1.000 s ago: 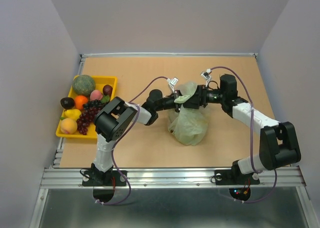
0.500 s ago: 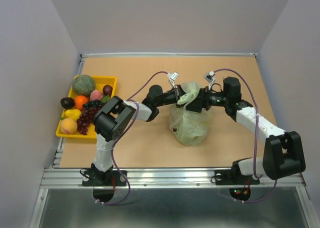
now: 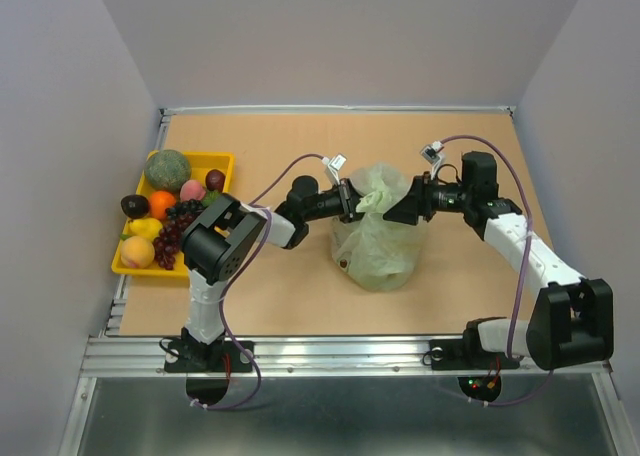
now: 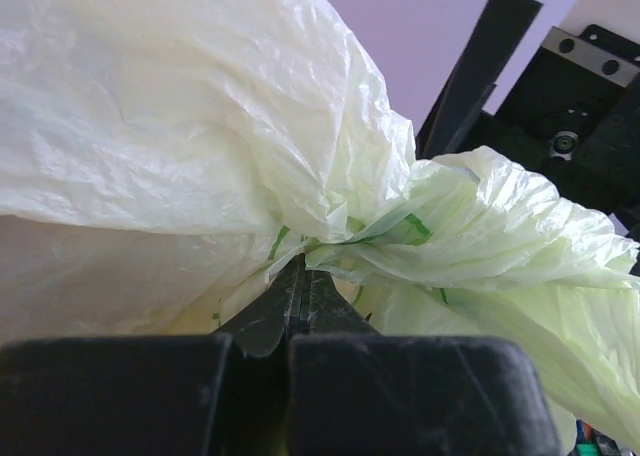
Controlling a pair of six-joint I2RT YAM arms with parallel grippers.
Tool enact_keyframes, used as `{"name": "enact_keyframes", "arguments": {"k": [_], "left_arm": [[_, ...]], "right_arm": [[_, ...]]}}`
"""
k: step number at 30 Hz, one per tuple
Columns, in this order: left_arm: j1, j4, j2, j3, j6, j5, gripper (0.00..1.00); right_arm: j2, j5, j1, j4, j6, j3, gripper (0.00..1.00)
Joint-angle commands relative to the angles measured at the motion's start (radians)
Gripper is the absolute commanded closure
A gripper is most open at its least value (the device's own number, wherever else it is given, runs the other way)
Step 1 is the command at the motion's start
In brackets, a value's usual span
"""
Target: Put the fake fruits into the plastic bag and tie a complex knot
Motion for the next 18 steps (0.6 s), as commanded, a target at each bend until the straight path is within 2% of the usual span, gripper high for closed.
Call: {"name": "enact_keyframes", "arguments": {"k": [1, 3, 8, 15, 18], "left_arm": [[-0.004, -0.008, -0.058, 0.008, 0.047, -0.006, 1.0], [-0.011, -0.012, -0.046, 0.026, 0.043, 0.001, 1.0], [-0.043, 0.076, 0.002, 0.078, -0.021, 0.064, 1.0], [-0.067, 0.285, 0.059, 0.135, -0.19, 0.107, 1.0], [-0.08, 0.296, 0.066, 0.16, -0.203, 0.116, 1.0]], "right_arm": [[-0.017, -0.085, -0.01, -0.019, -0.046, 0.072, 0.34], [0.001, -0.122, -0.007, -0.018, -0.047, 0.072, 0.47], [0.07, -0.146, 0.007, -0.002, -0.034, 0.097, 0.64], [0.112, -0.11, 0.091, 0.039, -0.005, 0.107, 0.7], [0.13, -0.076, 0.125, 0.056, -0.004, 0.109, 0.7]]}}
